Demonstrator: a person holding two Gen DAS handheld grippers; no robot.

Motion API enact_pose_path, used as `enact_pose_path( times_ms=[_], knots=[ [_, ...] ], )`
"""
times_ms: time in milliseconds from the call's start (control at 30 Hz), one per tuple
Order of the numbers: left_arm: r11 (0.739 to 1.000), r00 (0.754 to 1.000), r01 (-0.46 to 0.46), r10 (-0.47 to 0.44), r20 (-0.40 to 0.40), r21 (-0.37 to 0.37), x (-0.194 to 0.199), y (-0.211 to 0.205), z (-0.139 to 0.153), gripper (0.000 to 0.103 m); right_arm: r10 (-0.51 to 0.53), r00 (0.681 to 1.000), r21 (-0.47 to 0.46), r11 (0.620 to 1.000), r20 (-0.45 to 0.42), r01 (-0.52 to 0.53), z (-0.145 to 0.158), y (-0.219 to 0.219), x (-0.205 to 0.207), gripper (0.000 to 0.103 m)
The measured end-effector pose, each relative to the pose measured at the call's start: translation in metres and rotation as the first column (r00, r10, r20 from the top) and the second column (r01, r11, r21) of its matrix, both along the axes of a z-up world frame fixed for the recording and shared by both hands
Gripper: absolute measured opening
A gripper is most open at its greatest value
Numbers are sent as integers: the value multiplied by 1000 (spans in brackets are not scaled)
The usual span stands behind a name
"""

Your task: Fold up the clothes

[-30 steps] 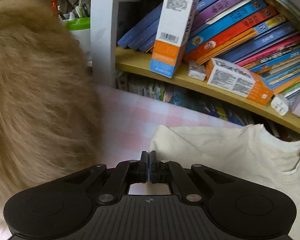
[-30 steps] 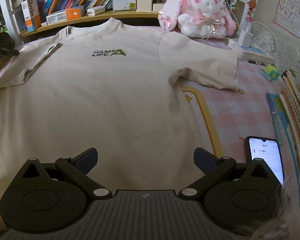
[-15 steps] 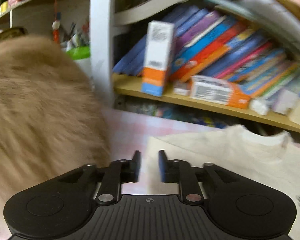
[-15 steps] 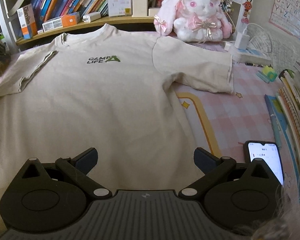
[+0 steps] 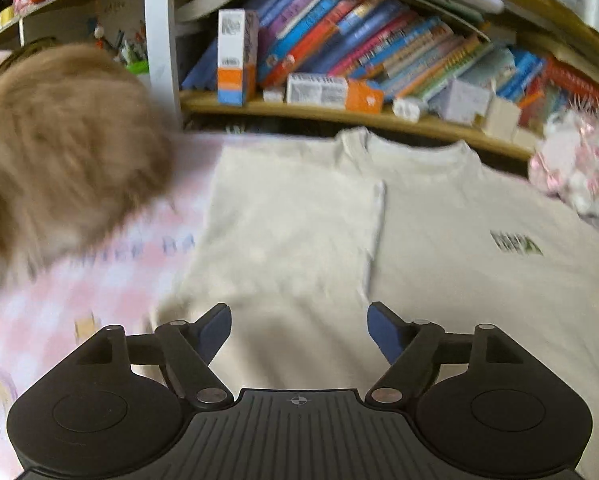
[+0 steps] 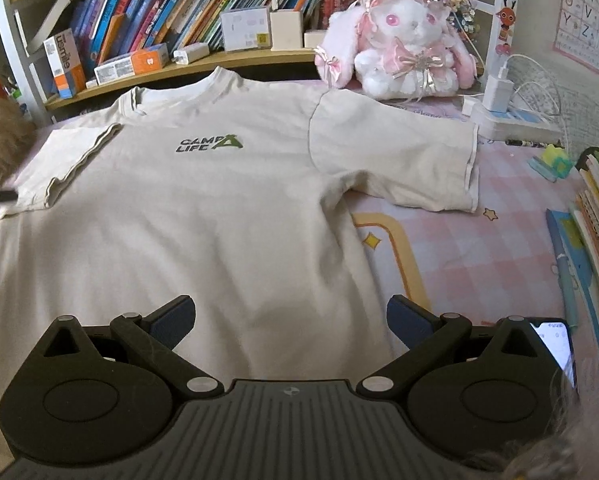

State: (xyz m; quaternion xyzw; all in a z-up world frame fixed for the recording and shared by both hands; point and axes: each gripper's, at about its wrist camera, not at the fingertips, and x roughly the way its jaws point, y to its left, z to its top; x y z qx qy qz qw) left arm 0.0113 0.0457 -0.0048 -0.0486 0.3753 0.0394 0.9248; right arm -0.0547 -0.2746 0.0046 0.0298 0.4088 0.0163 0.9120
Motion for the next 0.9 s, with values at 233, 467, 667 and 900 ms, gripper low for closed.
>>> enact_pose_path(
  times_ms=[233, 467, 667, 900],
  knots=[
    [1000, 998, 5, -5, -61, 2, -34, -52, -7, 84, -3, 1000, 48, 999, 8, 2, 0, -27, 4, 103],
    [999, 995, 20, -16, -96, 42, -49, -92, -12, 89, 21, 1000, 93, 995, 13, -23, -2, -50, 11, 103],
    [997, 993, 15, -6, -115, 80, -59, -110, -14, 91, 43, 998, 112, 993, 34, -47, -3, -67, 22, 103],
    [998, 988, -34, 43, -149, 61, -69, -112, -19, 96, -5, 998, 130, 991, 67, -4, -1, -104, 48, 103]
  ],
)
